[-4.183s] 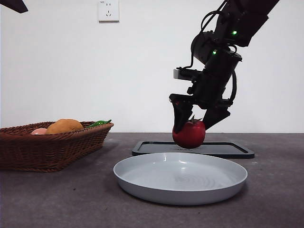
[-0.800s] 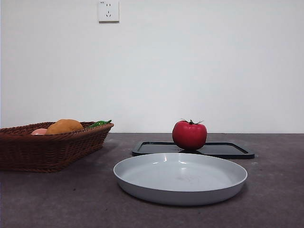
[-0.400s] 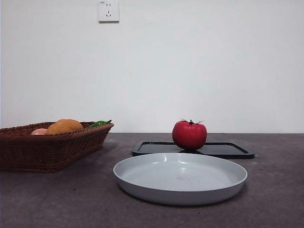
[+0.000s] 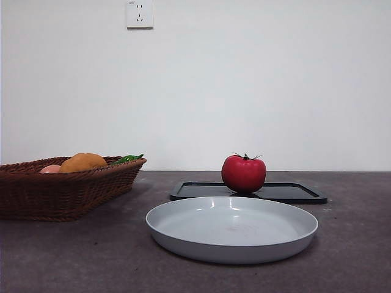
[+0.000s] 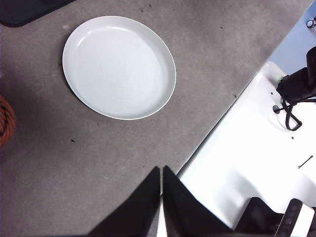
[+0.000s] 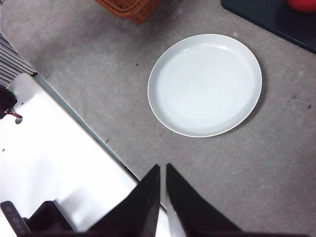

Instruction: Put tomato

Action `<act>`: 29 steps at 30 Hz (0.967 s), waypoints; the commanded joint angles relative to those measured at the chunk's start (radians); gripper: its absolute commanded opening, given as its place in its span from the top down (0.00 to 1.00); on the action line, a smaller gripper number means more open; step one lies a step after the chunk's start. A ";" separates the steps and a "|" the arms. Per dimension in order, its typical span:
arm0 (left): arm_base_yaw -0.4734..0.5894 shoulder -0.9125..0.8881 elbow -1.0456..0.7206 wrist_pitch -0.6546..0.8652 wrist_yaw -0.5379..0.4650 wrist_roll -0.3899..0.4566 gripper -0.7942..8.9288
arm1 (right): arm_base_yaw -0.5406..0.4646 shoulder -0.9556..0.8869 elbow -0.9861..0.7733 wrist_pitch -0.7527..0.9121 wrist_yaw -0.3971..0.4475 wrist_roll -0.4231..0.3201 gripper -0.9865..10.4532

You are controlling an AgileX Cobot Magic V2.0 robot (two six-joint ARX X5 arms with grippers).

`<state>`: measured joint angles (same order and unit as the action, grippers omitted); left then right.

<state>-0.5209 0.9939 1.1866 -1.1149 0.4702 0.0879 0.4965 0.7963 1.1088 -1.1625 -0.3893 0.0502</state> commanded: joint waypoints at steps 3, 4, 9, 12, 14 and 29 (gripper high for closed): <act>-0.004 0.007 0.020 0.009 0.002 0.009 0.91 | 0.005 0.006 0.010 0.010 -0.001 -0.006 0.91; -0.003 0.003 0.020 0.026 -0.003 0.012 0.91 | 0.005 0.006 0.010 0.010 -0.001 -0.006 0.91; 0.091 -0.078 0.011 0.212 -0.057 0.095 0.91 | 0.005 0.006 0.010 0.010 0.000 -0.006 0.91; 0.202 -0.157 -0.023 0.431 -0.058 0.113 0.91 | 0.005 0.006 0.010 0.010 -0.001 -0.006 0.91; 0.277 -0.203 -0.060 0.571 -0.058 0.113 0.91 | 0.005 0.006 0.010 0.010 -0.001 -0.006 0.91; 0.606 -0.652 -0.643 0.931 -0.438 0.114 0.91 | 0.005 0.006 0.010 0.010 0.000 -0.006 0.91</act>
<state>0.0834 0.3500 0.5499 -0.1951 0.0368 0.1936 0.4965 0.7963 1.1088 -1.1625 -0.3893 0.0498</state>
